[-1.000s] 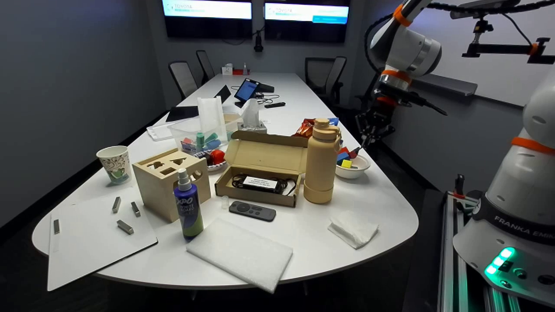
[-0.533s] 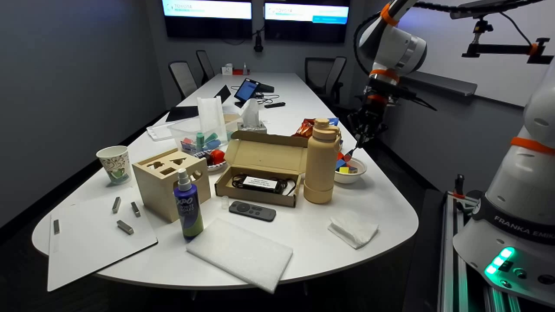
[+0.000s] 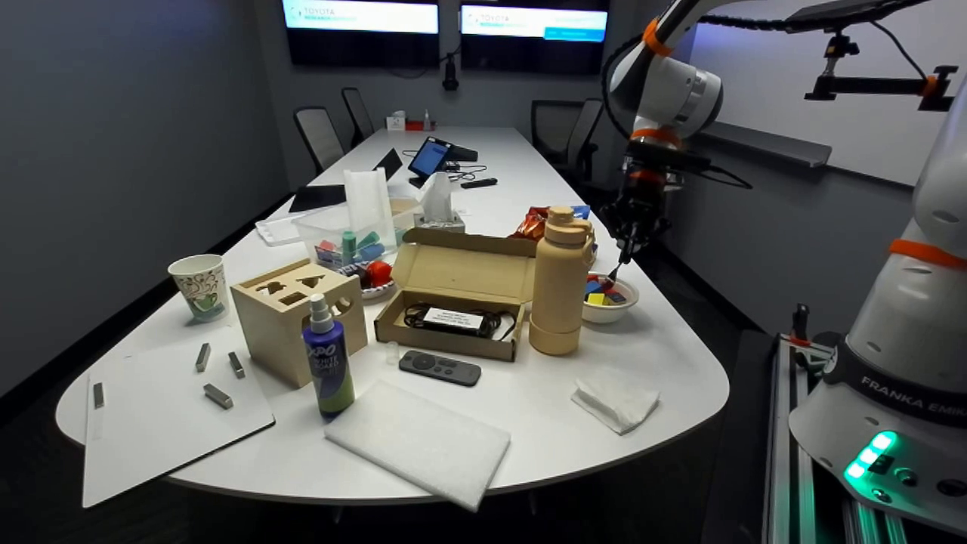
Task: Stir the white bowl with the metal spoon
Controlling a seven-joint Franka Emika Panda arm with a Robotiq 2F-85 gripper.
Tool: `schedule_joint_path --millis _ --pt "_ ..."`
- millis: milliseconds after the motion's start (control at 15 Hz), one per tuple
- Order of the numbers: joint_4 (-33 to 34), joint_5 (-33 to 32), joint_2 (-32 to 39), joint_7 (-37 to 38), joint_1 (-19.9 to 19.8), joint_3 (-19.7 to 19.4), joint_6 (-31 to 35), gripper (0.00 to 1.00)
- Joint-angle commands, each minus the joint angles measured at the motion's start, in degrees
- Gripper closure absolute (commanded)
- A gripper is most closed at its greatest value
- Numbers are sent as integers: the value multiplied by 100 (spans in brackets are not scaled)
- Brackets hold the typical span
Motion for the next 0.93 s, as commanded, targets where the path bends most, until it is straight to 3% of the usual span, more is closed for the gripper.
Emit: schedule_joint_path --millis 0,467,867 --pt "136 -382 73 643 96 48 178 99" --pt "67 335 43 215 74 158 419 99" --pt "272 337 200 310 -31 46 -556 99"
